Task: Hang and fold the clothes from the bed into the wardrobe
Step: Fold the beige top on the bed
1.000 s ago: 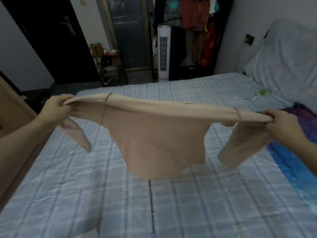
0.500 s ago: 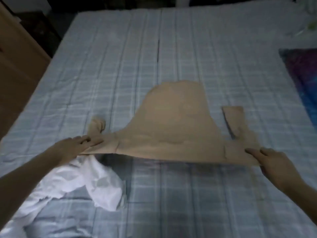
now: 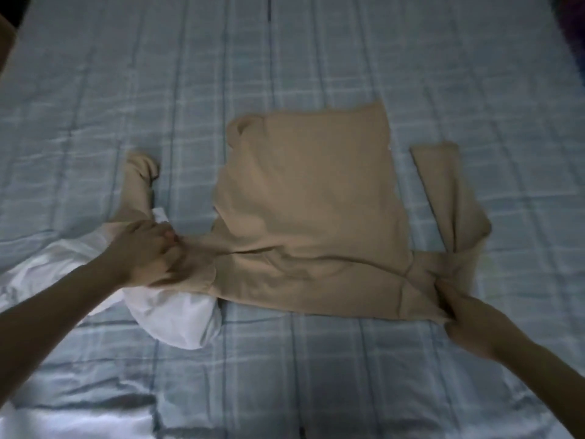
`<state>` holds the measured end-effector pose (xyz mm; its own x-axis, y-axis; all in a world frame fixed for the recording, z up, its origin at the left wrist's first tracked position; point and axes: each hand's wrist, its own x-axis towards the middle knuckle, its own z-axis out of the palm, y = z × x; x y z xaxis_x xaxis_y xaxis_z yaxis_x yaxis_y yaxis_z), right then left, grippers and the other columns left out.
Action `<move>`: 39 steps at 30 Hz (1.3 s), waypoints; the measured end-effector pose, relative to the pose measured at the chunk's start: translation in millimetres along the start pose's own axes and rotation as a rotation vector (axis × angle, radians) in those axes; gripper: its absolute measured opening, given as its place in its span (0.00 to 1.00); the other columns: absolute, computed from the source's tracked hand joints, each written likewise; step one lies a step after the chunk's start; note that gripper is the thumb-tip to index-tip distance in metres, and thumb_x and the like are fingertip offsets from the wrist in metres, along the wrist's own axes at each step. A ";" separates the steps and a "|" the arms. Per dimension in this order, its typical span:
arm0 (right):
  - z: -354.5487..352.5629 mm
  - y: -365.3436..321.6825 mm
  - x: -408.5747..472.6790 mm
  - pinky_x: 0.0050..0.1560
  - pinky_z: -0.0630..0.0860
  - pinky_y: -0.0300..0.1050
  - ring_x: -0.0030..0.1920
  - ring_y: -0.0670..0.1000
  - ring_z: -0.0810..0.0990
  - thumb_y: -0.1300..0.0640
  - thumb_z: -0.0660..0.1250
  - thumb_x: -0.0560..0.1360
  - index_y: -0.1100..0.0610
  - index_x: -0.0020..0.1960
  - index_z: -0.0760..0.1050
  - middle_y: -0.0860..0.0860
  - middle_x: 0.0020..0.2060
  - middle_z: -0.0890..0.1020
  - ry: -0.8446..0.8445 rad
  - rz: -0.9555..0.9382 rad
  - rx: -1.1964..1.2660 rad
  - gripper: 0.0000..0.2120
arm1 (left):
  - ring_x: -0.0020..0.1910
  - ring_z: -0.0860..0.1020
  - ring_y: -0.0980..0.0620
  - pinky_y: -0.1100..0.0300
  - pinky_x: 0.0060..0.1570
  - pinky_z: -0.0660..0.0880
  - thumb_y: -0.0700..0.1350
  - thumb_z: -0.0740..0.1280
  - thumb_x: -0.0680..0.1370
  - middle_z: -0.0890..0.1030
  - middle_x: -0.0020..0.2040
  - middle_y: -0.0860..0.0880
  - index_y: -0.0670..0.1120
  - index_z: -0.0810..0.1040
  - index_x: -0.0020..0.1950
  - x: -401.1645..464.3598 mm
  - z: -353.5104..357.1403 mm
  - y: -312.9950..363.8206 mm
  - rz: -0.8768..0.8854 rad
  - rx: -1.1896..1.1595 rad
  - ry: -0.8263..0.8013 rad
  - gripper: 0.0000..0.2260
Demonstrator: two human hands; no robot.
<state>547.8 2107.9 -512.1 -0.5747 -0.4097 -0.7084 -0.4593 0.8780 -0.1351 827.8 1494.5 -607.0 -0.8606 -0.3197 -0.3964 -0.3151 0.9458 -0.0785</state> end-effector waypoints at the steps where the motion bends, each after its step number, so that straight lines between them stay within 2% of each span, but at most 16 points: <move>1: -1.6 -1.8 -0.1 0.44 0.73 0.46 0.51 0.54 0.79 0.55 0.59 0.76 0.48 0.71 0.58 0.52 0.60 0.77 0.014 0.008 0.004 0.25 | 0.53 0.74 0.50 0.49 0.52 0.72 0.65 0.49 0.77 0.75 0.54 0.50 0.56 0.77 0.53 -8.0 -64.5 56.4 0.113 -0.009 0.083 0.22; 4: -13.0 -12.0 6.3 0.43 0.74 0.48 0.48 0.55 0.79 0.50 0.54 0.79 0.51 0.56 0.68 0.51 0.50 0.78 0.123 0.002 -0.058 0.09 | 0.53 0.75 0.44 0.52 0.52 0.72 0.66 0.49 0.73 0.75 0.55 0.48 0.51 0.76 0.56 -5.5 -121.3 146.3 0.133 -0.111 0.036 0.26; 6: -18.6 -21.3 15.6 0.40 0.73 0.49 0.46 0.56 0.78 0.47 0.54 0.77 0.53 0.49 0.72 0.51 0.47 0.76 0.308 -0.103 -0.085 0.12 | 0.58 0.75 0.43 0.56 0.55 0.71 0.70 0.54 0.67 0.73 0.58 0.46 0.50 0.72 0.62 -1.6 -132.1 185.8 0.128 -0.194 -0.227 0.33; 7: -22.2 -29.2 19.7 0.39 0.74 0.49 0.45 0.56 0.78 0.46 0.54 0.76 0.53 0.49 0.73 0.50 0.47 0.76 0.357 -0.190 -0.041 0.14 | 0.55 0.75 0.43 0.61 0.50 0.71 0.70 0.55 0.66 0.74 0.56 0.45 0.48 0.71 0.61 2.9 -119.7 194.4 0.193 -0.196 -0.206 0.34; 10: -21.7 -60.7 30.7 0.51 0.74 0.46 0.51 0.50 0.76 0.44 0.63 0.74 0.48 0.60 0.71 0.43 0.52 0.74 0.227 -0.345 0.107 0.16 | 0.34 0.73 0.54 0.70 0.34 0.66 0.56 0.59 0.73 0.75 0.38 0.47 0.49 0.69 0.51 -7.1 -128.7 226.8 0.206 -0.417 0.014 0.13; 12: -13.9 -81.6 37.1 0.53 0.71 0.41 0.52 0.47 0.74 0.43 0.66 0.71 0.49 0.66 0.68 0.43 0.53 0.73 0.144 -0.409 0.169 0.26 | 0.32 0.72 0.58 0.67 0.36 0.69 0.48 0.55 0.75 0.73 0.36 0.52 0.43 0.67 0.59 -27.8 -113.3 230.0 0.257 -0.460 -0.061 0.16; 13: -8.4 -88.7 40.7 0.50 0.69 0.40 0.49 0.48 0.74 0.42 0.63 0.69 0.52 0.64 0.71 0.45 0.50 0.75 0.141 -0.439 0.183 0.27 | 0.33 0.73 0.56 0.63 0.37 0.71 0.46 0.54 0.74 0.75 0.37 0.53 0.51 0.62 0.42 -37.1 -103.7 224.9 0.309 -0.422 -0.102 0.02; 14: -5.0 -95.3 43.0 0.46 0.67 0.40 0.46 0.48 0.74 0.41 0.58 0.67 0.54 0.60 0.74 0.48 0.47 0.77 0.147 -0.481 0.187 0.27 | 0.35 0.76 0.52 0.60 0.37 0.74 0.46 0.53 0.72 0.78 0.39 0.52 0.50 0.74 0.46 -44.3 -98.3 224.7 0.333 -0.383 -0.091 0.11; 20: 19.2 -97.9 13.5 0.40 0.65 0.36 0.42 0.43 0.71 0.43 0.63 0.70 0.48 0.50 0.74 0.41 0.41 0.74 -0.151 -0.690 -0.061 0.13 | 0.58 0.78 0.42 0.51 0.61 0.72 0.49 0.68 0.72 0.79 0.61 0.45 0.47 0.76 0.60 -97.8 -65.8 242.2 0.419 0.037 -0.864 0.17; 22: 28.3 -90.5 -2.5 0.46 0.68 0.40 0.46 0.45 0.73 0.38 0.62 0.70 0.48 0.54 0.74 0.45 0.47 0.77 -0.177 -0.701 -0.065 0.18 | 0.52 0.82 0.43 0.46 0.60 0.75 0.55 0.68 0.70 0.83 0.55 0.43 0.49 0.76 0.60 -101.2 -73.8 244.8 0.349 0.021 -0.995 0.21; 24: 29.5 -84.8 -11.7 0.45 0.68 0.32 0.42 0.40 0.70 0.38 0.61 0.74 0.48 0.52 0.73 0.45 0.46 0.77 -0.096 -0.754 0.035 0.15 | 0.38 0.83 0.51 0.56 0.46 0.80 0.54 0.66 0.70 0.85 0.43 0.49 0.53 0.77 0.53 -87.0 -92.8 249.4 0.237 -0.145 -1.090 0.13; 26: 16.5 -79.1 -10.6 0.41 0.63 0.24 0.40 0.37 0.66 0.40 0.59 0.77 0.47 0.49 0.71 0.46 0.44 0.76 0.072 -0.720 0.013 0.12 | 0.37 0.82 0.51 0.59 0.42 0.79 0.54 0.65 0.71 0.84 0.42 0.50 0.52 0.80 0.50 -66.5 -119.5 252.6 0.200 -0.287 -1.000 0.12; 29: -14.9 -75.6 3.2 0.44 0.68 0.39 0.42 0.44 0.75 0.43 0.56 0.79 0.49 0.49 0.72 0.44 0.42 0.78 0.049 -0.540 0.003 0.12 | 0.48 0.82 0.46 0.56 0.50 0.77 0.57 0.58 0.69 0.84 0.49 0.46 0.50 0.79 0.47 -23.8 -145.8 236.8 0.165 -0.374 -0.642 0.16; 32: -55.8 -76.9 44.4 0.48 0.69 0.41 0.49 0.48 0.78 0.48 0.59 0.78 0.50 0.55 0.73 0.47 0.48 0.79 0.138 -0.417 0.063 0.09 | 0.56 0.79 0.47 0.60 0.51 0.72 0.48 0.62 0.78 0.82 0.56 0.47 0.47 0.79 0.57 33.5 -170.9 214.6 -0.011 -0.447 -0.343 0.11; 35: -79.3 -80.9 98.5 0.54 0.73 0.49 0.55 0.55 0.75 0.44 0.56 0.71 0.52 0.61 0.70 0.51 0.54 0.72 0.249 -0.359 0.124 0.22 | 0.57 0.79 0.42 0.59 0.49 0.69 0.42 0.60 0.81 0.81 0.56 0.42 0.43 0.78 0.57 85.9 -180.8 189.3 -0.253 -0.626 -0.049 0.10; 39: -108.2 -105.2 164.0 0.60 0.70 0.54 0.61 0.61 0.68 0.46 0.61 0.74 0.56 0.64 0.68 0.58 0.60 0.69 0.356 -0.166 0.096 0.22 | 0.51 0.80 0.39 0.51 0.50 0.76 0.47 0.60 0.82 0.81 0.51 0.40 0.45 0.73 0.61 140.5 -174.5 154.2 -0.414 -0.820 0.137 0.11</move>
<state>428.5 1921.6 -539.1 -0.7043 -0.5933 -0.3899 -0.5098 0.8048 -0.3039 588.5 1585.4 -515.2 -0.6398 -0.6759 -0.3658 -0.7470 0.4352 0.5025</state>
